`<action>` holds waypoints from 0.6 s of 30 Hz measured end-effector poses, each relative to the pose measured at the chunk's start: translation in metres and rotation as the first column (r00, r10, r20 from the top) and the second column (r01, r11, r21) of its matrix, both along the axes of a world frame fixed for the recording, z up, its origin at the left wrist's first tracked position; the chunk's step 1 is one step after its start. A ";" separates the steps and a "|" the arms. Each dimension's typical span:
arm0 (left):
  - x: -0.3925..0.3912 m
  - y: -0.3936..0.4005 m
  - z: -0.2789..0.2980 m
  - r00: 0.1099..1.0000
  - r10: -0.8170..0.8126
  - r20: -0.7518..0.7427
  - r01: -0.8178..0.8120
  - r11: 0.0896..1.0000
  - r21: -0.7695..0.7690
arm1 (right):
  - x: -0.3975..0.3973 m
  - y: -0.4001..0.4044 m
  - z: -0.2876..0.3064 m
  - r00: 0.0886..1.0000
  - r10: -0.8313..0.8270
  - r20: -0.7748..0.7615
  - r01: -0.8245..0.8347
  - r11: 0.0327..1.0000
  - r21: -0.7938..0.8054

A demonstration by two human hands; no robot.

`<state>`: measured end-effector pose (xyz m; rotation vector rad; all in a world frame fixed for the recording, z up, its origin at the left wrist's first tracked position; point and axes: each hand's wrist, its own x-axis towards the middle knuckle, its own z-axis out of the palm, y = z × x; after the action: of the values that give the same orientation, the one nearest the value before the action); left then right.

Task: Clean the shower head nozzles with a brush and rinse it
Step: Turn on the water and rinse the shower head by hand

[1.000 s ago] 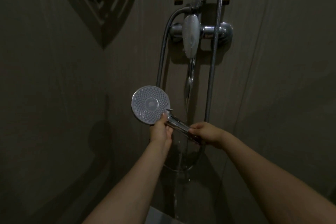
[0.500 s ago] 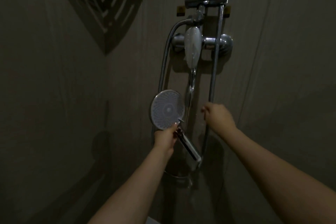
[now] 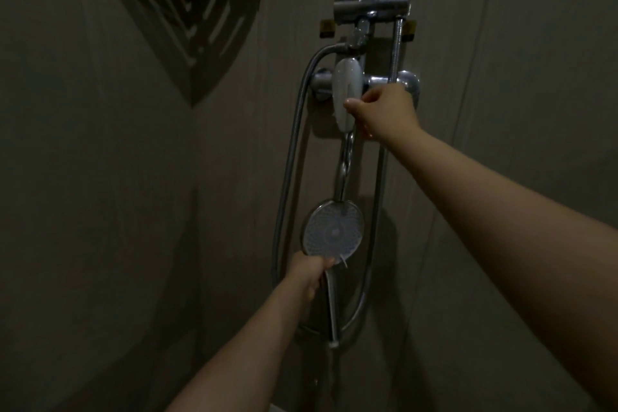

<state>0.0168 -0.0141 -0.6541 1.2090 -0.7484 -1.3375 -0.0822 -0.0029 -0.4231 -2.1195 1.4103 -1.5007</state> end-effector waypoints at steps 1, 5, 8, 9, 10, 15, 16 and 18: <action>0.000 -0.001 0.000 1.000 0.009 -0.010 -0.009 1.000 0.000 | 0.001 -0.001 -0.002 1.000 0.007 -0.011 -0.006 1.000 0.024; 0.002 -0.009 -0.003 0.998 0.007 -0.064 -0.007 1.000 0.009 | 0.006 -0.001 -0.008 0.999 0.016 0.044 -0.018 0.999 0.050; 0.003 -0.011 -0.007 0.992 0.023 -0.123 -0.020 1.000 0.022 | 0.005 0.001 -0.008 0.996 0.051 0.070 -0.055 0.996 0.067; 0.004 -0.012 -0.008 0.990 0.027 -0.140 -0.024 0.999 0.023 | 0.004 0.001 -0.008 0.996 0.063 0.065 -0.068 0.995 0.075; 0.004 -0.012 -0.009 0.985 0.027 -0.168 -0.025 1.000 0.015 | 0.003 0.001 -0.009 0.996 0.077 0.054 -0.082 0.993 0.089; 0.004 -0.014 -0.002 0.937 0.067 -0.342 -0.079 0.997 -0.020 | -0.001 0.001 -0.010 0.989 0.148 0.007 -0.147 0.975 0.169; 0.004 -0.014 -0.001 0.936 0.066 -0.346 -0.079 0.997 -0.023 | -0.001 0.002 -0.009 0.988 0.151 0.007 -0.150 0.972 0.178; 0.004 -0.015 0.000 0.934 0.059 -0.352 -0.073 0.997 -0.029 | -0.001 0.003 -0.010 0.991 0.137 0.005 -0.135 0.971 0.197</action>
<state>0.0212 -0.0293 -0.6544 0.9184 -0.4723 -1.4251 -0.0830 -0.0003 -0.4330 -2.0579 1.3261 -1.2484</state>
